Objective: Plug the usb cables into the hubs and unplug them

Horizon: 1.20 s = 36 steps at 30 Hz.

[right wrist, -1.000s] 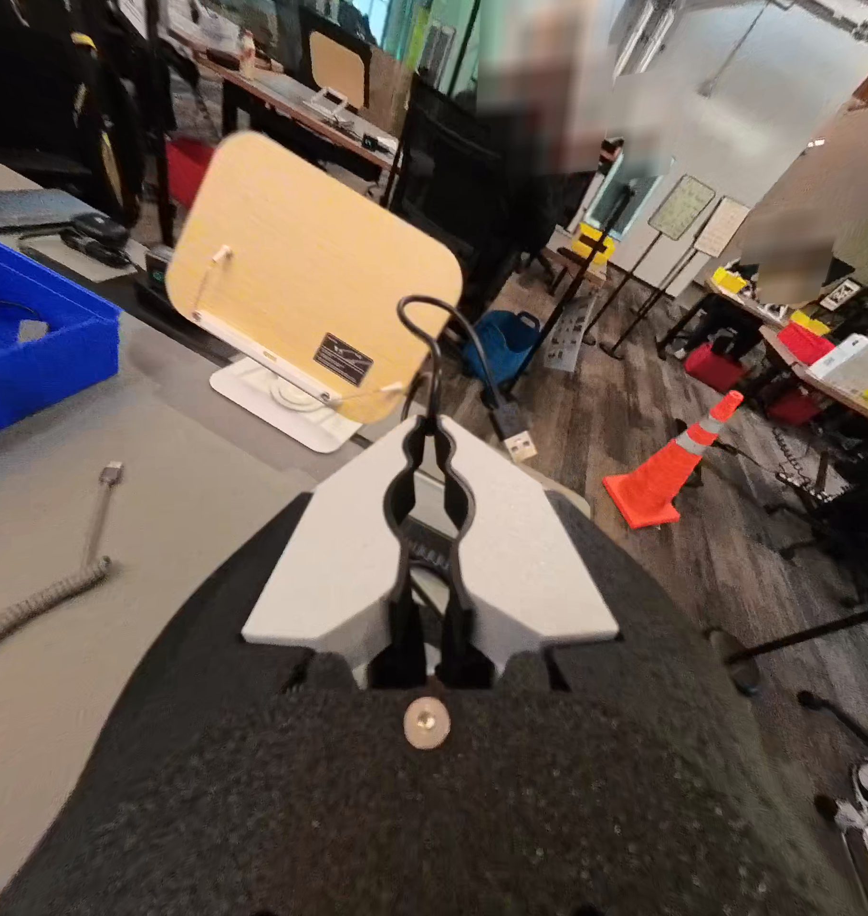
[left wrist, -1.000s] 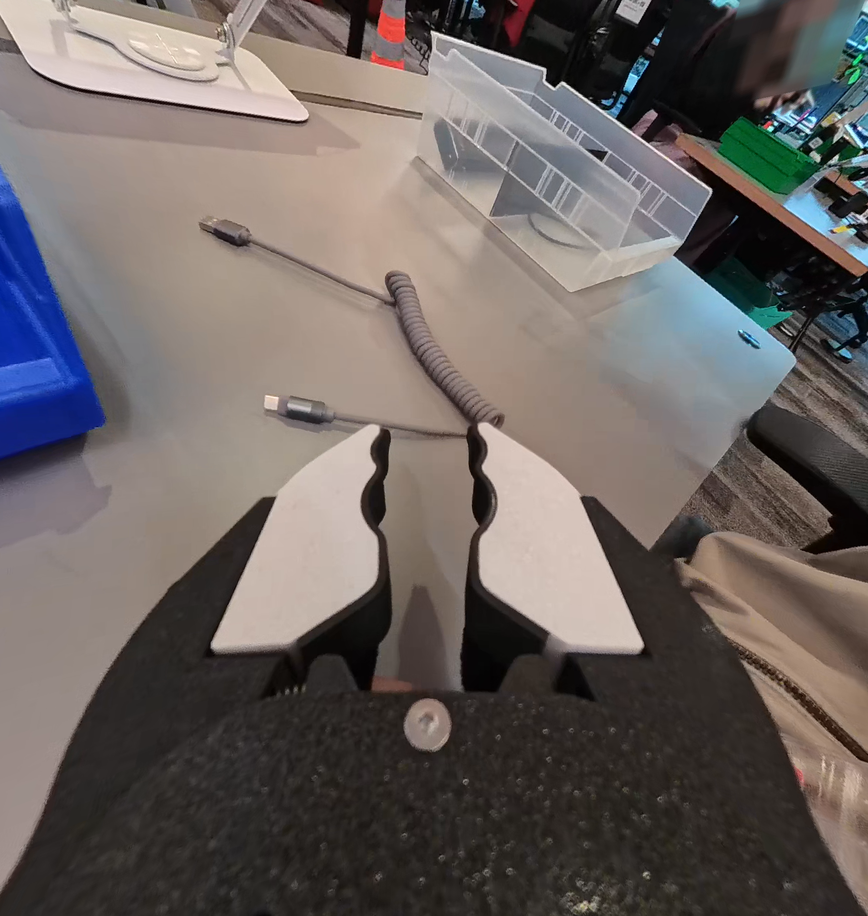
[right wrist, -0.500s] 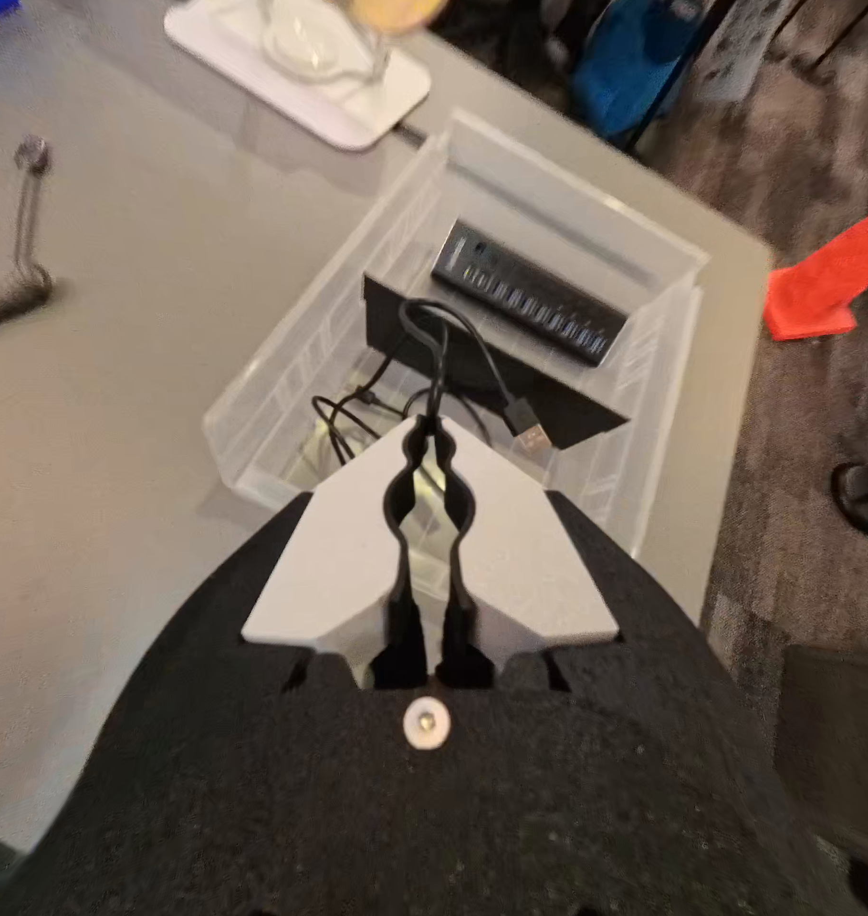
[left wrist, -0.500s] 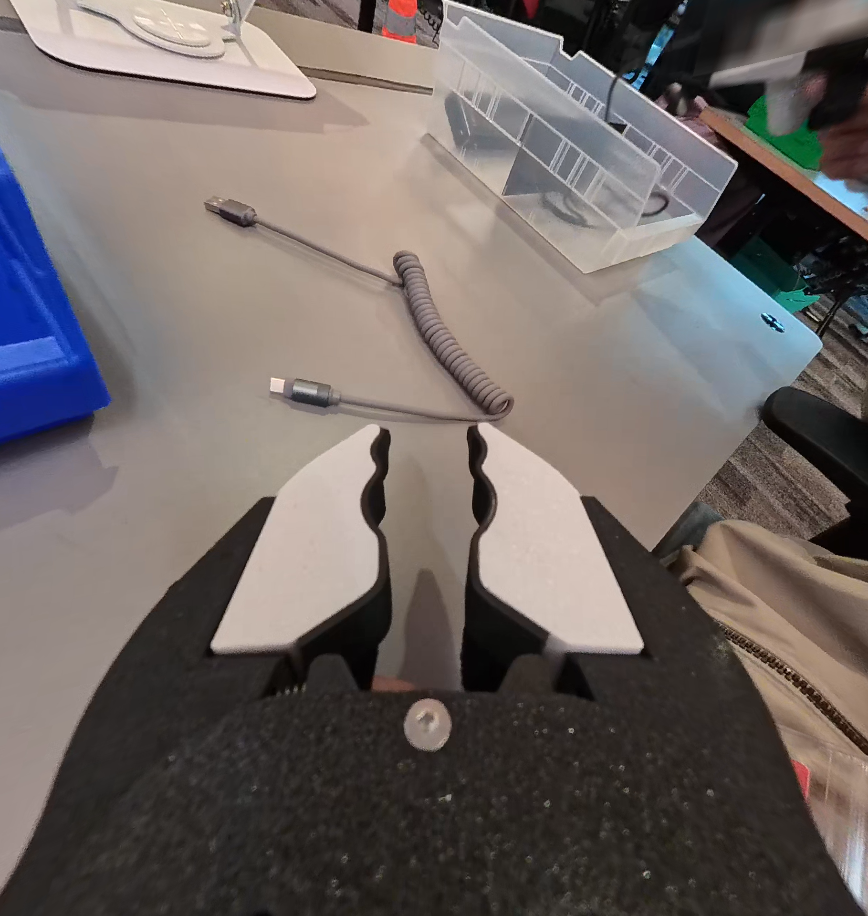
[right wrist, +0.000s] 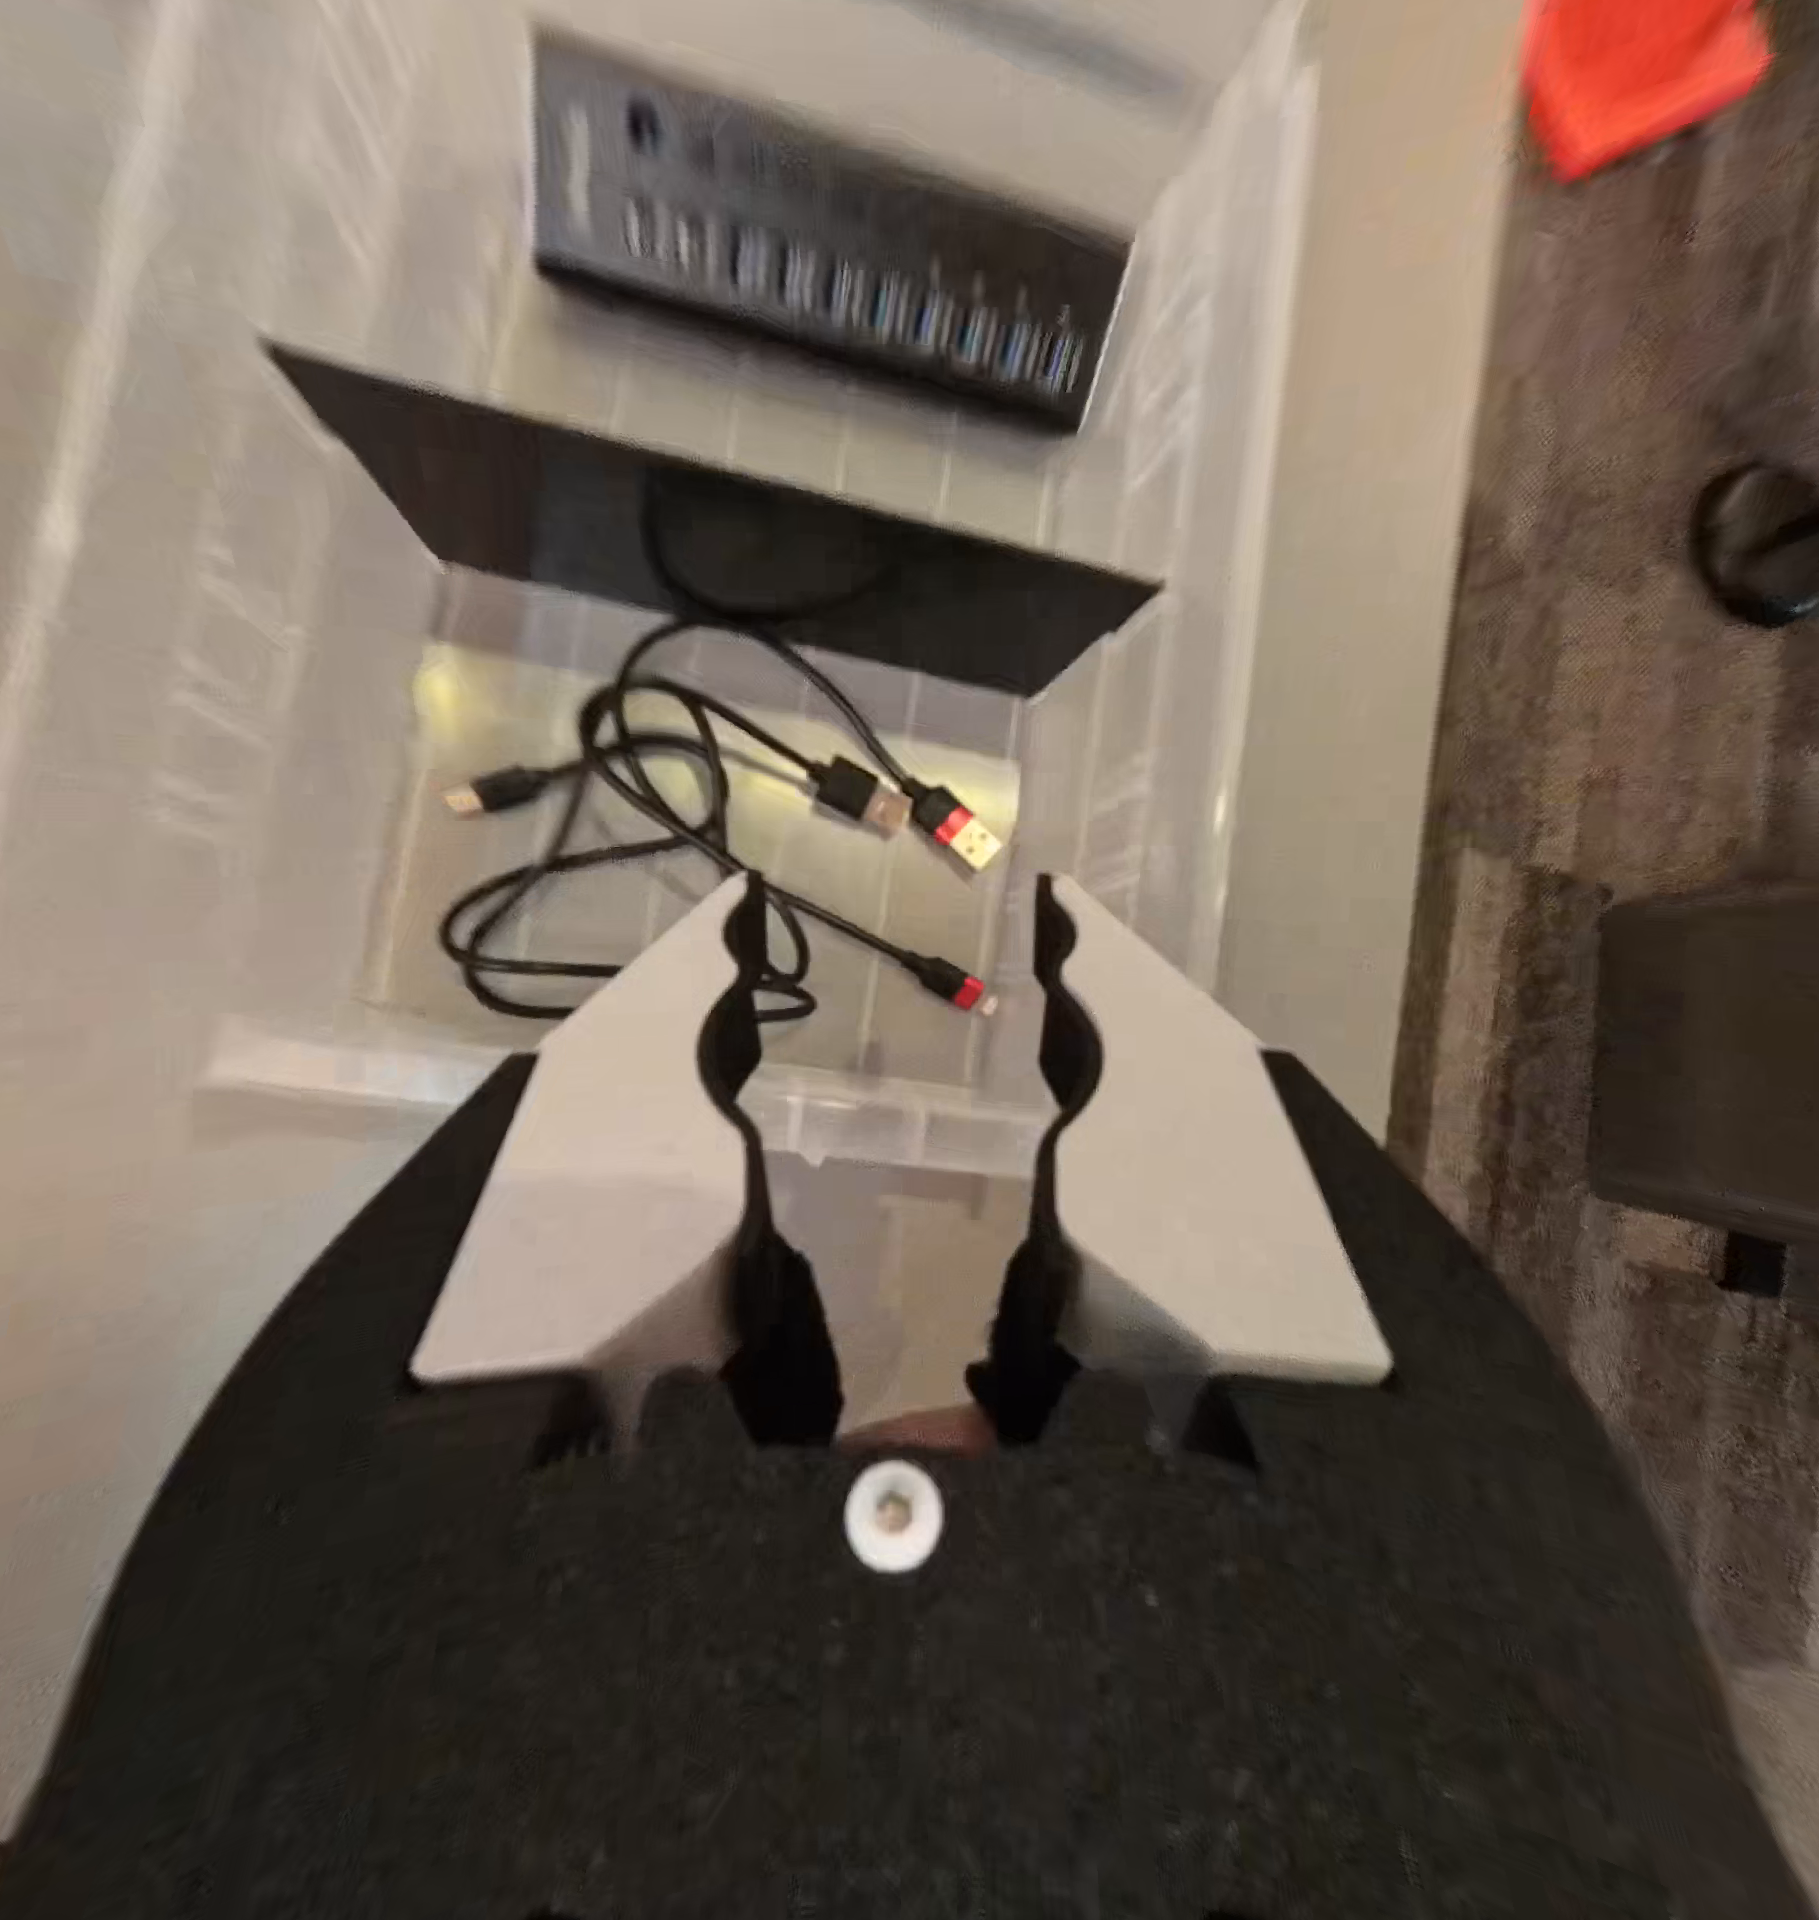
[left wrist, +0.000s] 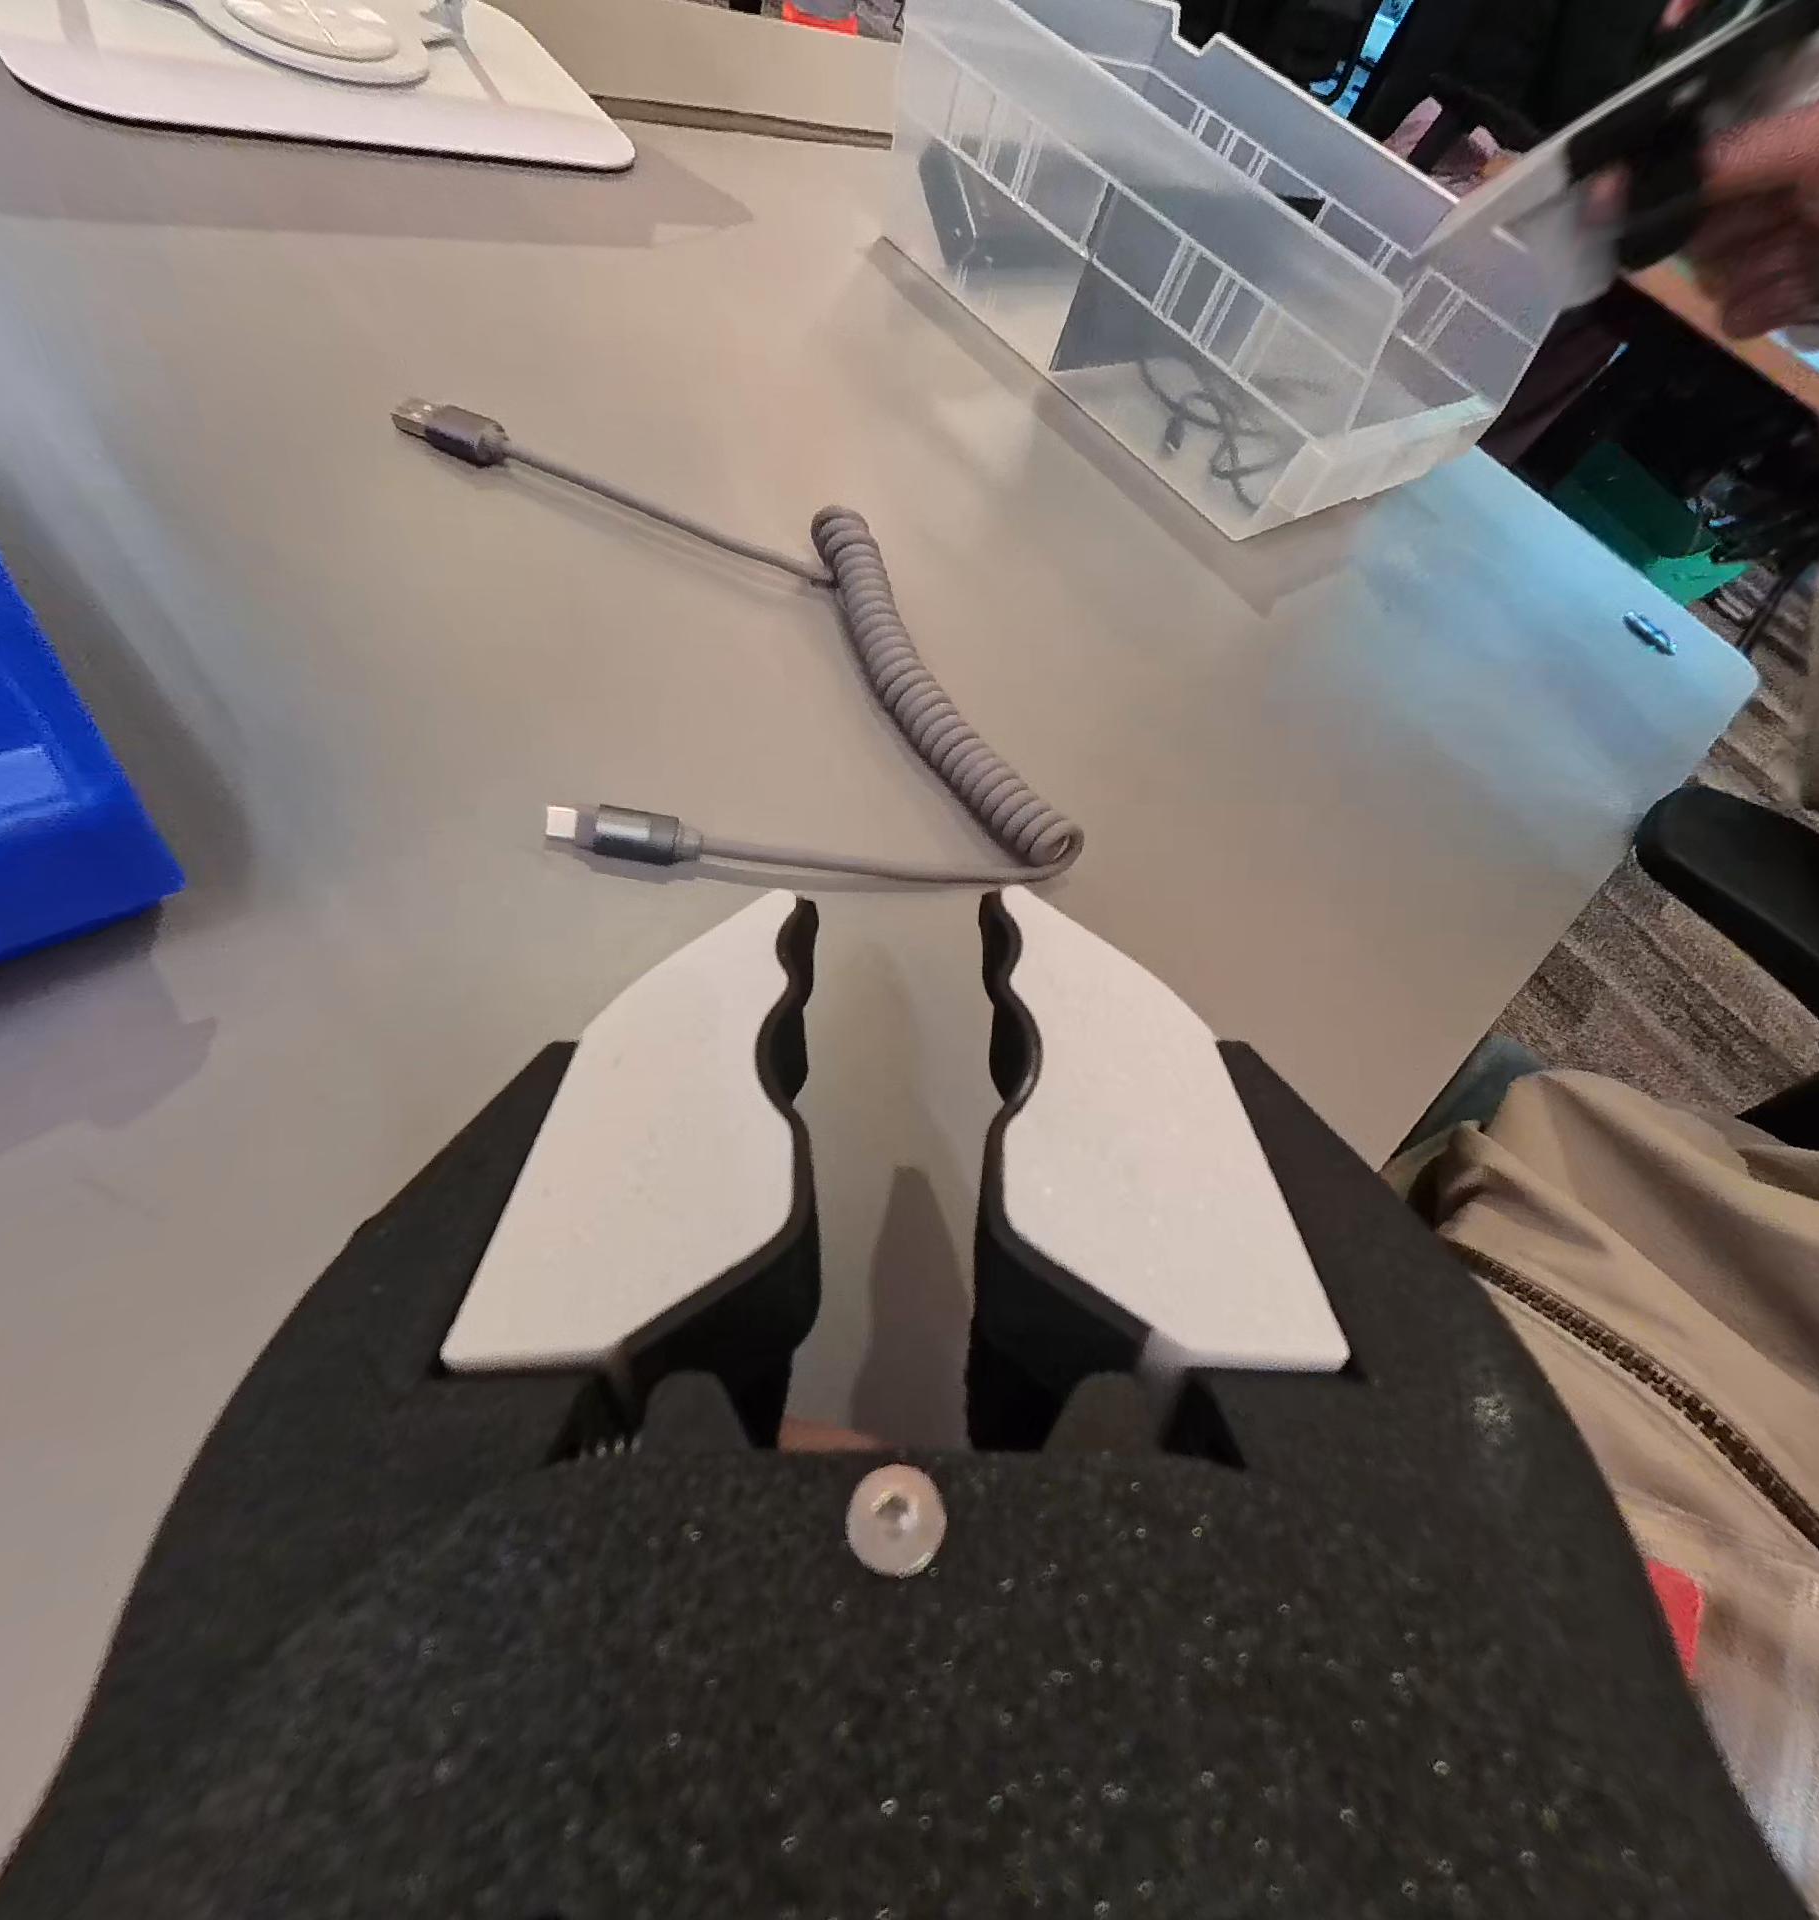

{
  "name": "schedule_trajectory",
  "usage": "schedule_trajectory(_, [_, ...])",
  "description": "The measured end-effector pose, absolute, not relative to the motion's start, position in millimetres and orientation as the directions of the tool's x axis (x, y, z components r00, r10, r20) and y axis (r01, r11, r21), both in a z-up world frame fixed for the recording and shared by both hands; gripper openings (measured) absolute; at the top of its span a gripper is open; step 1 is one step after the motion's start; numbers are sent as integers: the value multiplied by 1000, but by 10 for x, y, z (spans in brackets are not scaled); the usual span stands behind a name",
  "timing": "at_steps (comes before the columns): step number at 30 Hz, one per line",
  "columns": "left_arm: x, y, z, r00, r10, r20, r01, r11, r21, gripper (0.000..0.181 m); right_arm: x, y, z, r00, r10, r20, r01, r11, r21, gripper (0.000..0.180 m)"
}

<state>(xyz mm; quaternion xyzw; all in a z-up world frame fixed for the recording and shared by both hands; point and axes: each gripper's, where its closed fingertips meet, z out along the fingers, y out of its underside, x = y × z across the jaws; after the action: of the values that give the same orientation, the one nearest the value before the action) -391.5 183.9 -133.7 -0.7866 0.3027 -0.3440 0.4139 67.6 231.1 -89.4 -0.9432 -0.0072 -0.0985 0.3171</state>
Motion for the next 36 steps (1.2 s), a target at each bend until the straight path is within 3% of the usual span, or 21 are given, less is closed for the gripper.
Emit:
schedule_trajectory(3, [-3897,1854,-1312,567,-761,315,-172,-483,-859,31,-67,2214,-396,996,12,92,79,-638,-766,51])
schedule_trajectory(6, [-3823,1860,-1295,539,-773,336,-168,-489,-856,31,-1561,2121,-518,914,392,-99,155,-565,-811,53])
schedule_trajectory(8, [-3764,1865,-1269,513,-792,330,-177,-474,-862,31,-2483,1961,-818,729,670,-141,294,-493,-819,78])
schedule_trajectory(9, [-3745,1876,-1254,503,-804,319,-185,-460,-869,31,-2708,1949,-1022,665,743,-77,389,-433,-813,89])
schedule_trajectory(11, [-3729,1912,-1221,488,-821,296,-193,-432,-881,31,-2865,2050,-1407,585,810,45,547,-353,-759,101])
schedule_trajectory(14, [-3696,1959,-1144,445,-828,341,-151,-445,-883,31,-2970,2188,-1715,536,844,-13,584,-382,-716,123])
schedule_trajectory(18, [-3655,2014,-1128,418,-815,401,-117,-486,-866,30,-3033,2274,-1919,562,822,-89,576,-467,-671,125])
schedule_trajectory(20, [-3644,2016,-1154,423,-816,395,-131,-486,-864,30,-3028,2322,-1970,579,816,4,608,-429,-668,118])
schedule_trajectory(22, [-3637,2009,-1175,430,-819,379,-146,-477,-867,30,-3056,2287,-1945,599,801,0,595,-444,-670,99])
schedule_trajectory(25, [-3647,1996,-1233,443,-821,359,-178,-473,-863,31,-3003,2246,-1892,649,757,76,586,-433,-685,22])
schedule_trajectory(26, [-3656,1994,-1250,448,-820,355,-185,-474,-861,31,-2936,2272,-1885,673,726,140,592,-416,-690,15])
schedule_trajectory(31, [-3689,2006,-1255,467,-809,358,-176,-482,-859,31,-2771,2288,-1830,703,670,238,610,-396,-687,14])
schedule_trajectory(36, [-3698,2011,-1289,486,-805,340,-193,-478,-857,31,-2575,2333,-1074,706,613,354,610,-272,-745,13])
